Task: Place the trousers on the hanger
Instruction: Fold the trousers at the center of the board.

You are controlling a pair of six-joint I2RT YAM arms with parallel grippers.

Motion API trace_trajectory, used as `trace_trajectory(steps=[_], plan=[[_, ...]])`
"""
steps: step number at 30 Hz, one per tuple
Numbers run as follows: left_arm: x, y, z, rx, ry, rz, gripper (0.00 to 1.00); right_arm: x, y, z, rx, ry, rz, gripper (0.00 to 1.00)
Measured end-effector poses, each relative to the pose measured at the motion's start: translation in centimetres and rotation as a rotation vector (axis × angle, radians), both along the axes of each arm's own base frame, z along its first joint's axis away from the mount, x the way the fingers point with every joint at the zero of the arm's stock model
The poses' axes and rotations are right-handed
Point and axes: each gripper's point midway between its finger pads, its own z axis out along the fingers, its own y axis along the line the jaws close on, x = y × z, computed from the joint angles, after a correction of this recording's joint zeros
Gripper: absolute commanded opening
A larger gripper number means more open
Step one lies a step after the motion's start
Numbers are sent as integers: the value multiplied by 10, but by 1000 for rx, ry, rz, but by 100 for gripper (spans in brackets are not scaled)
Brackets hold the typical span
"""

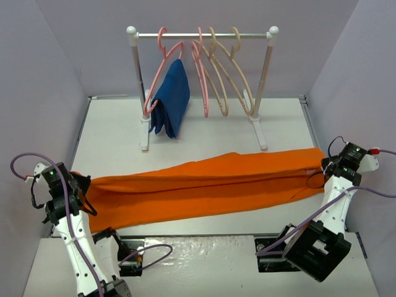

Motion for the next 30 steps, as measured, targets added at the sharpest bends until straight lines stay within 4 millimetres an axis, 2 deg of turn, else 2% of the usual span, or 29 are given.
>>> trace_trajectory(steps=[2, 3, 7, 9, 11, 14, 16, 19, 22, 24, 25, 28, 30], plan=[[-7, 1, -12, -8, 38, 25, 2, -7, 0, -4, 3, 15, -24, 0], [-9, 2, -17, -9, 51, 38, 8, -11, 0, -6, 6, 24, -37, 4], [-22, 3, -41, -23, 118, 77, 13, -29, 0, -24, 31, 84, -98, 21], [-26, 4, -48, -24, 135, 93, 17, -37, -3, -28, 32, 102, -130, 38], [-29, 5, -51, -22, 140, 105, 24, -45, -6, -28, 25, 107, -159, 42], [-31, 7, -50, -9, 139, 118, 31, -52, -6, -22, 8, 89, -181, 54], [-32, 7, -48, 1, 138, 116, 39, -52, -3, -8, -23, 42, -165, 61], [-30, 7, -40, 21, 127, 86, 57, -39, 10, 14, -60, -40, -84, 65], [-18, 3, -26, 33, 86, 22, 67, -15, 32, 29, -88, -72, 44, 66], [-6, -6, -20, 27, 60, -56, 72, 10, 61, 30, -106, -51, 177, 66], [-1, -11, -19, 26, 56, -98, 73, 25, 82, 26, -113, -35, 263, 67], [14, -36, -24, 27, 78, -256, 78, 49, 135, -4, -109, 55, 461, 67], [19, -58, -29, 31, 106, -364, 79, 52, 159, -31, -108, 141, 546, 68]])
